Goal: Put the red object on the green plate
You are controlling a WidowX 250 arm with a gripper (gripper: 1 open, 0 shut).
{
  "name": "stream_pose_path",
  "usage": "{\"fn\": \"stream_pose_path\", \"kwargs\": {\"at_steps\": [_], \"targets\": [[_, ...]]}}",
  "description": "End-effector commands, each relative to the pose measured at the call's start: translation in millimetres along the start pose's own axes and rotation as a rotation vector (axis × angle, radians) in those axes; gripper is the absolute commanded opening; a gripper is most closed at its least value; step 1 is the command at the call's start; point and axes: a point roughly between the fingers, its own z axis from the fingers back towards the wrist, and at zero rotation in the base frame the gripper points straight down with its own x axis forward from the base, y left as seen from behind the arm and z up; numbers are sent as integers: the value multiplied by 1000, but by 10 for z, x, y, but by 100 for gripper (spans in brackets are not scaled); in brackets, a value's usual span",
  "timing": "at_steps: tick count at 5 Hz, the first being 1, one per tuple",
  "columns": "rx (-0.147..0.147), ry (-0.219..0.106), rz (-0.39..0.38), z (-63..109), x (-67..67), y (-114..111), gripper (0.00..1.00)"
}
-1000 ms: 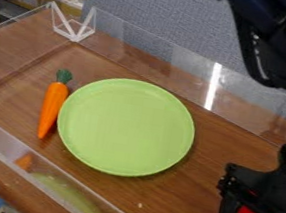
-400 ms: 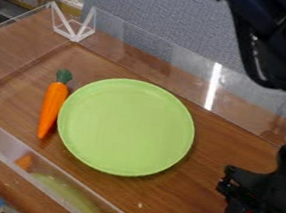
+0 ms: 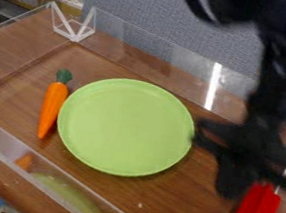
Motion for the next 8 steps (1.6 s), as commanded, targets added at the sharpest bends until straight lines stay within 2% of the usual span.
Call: {"fn": "stream_pose_path", "kwargs": {"at_steps": [1,2,5,6,7,8], "targets": [[-16,-74,100,342,105,384,0],[-26,-81,136,324,164,410,0],[-41,-51,103,65,222,-32,0],[-49,-57,117,67,278,-27,0],[-53,-77,147,198,325,143,0],[-63,-83,165,210,387,188,0]]}}
